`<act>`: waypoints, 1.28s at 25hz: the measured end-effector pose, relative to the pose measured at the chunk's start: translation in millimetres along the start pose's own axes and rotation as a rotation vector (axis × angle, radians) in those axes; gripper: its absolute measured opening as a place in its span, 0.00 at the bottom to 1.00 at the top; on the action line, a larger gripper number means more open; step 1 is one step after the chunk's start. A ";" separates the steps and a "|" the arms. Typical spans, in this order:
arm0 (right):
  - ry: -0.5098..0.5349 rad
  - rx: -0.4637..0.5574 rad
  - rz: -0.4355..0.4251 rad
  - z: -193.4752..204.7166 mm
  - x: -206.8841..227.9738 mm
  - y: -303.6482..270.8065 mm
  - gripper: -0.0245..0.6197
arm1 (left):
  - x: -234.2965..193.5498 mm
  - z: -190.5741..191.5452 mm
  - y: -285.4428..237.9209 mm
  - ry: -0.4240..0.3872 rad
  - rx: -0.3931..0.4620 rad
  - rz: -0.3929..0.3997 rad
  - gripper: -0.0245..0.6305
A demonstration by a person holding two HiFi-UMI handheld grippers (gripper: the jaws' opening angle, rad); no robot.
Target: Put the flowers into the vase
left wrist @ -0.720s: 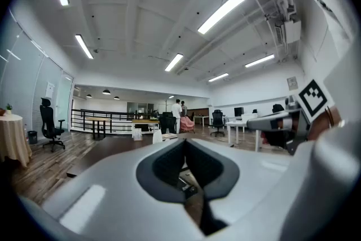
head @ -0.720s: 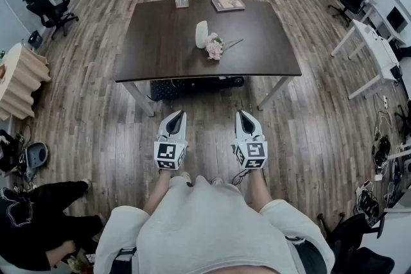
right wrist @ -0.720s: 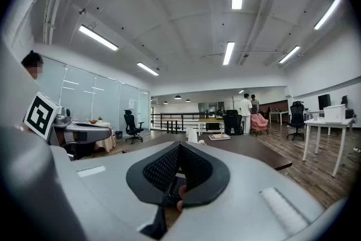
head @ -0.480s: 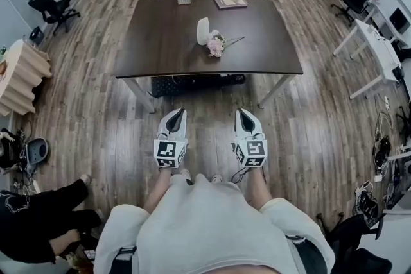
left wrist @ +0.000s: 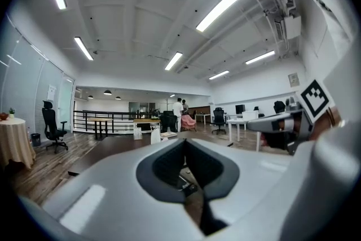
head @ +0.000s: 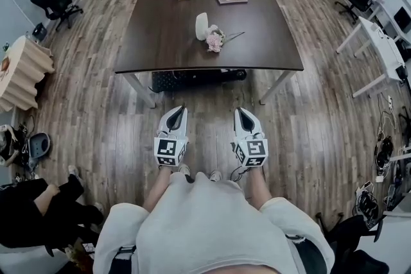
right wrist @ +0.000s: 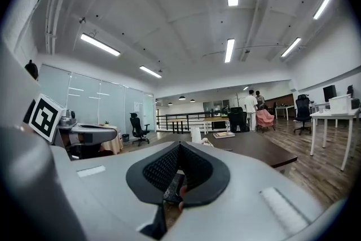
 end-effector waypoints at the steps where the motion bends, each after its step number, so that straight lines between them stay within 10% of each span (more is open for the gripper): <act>1: -0.003 0.001 -0.007 1.3 2.2 2.1 0.03 | 3.1 0.4 -0.2 -0.001 -0.001 -0.005 0.05; 19: 0.024 0.033 -0.058 19.0 49.3 18.8 0.03 | 52.9 16.1 -28.6 -0.020 -0.004 -0.006 0.05; 32: 0.059 0.018 -0.028 23.4 71.1 -56.9 0.04 | 9.5 21.6 -100.1 -0.011 -0.005 0.003 0.05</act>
Point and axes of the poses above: the fingertips, and each gripper's own axes: y backward along the fingers, x to its right, z out of its underside, the point moved 9 cm from there along y, backward along the fingers, and after that the axes turned 10 degrees about y, right-handed, at the moved point
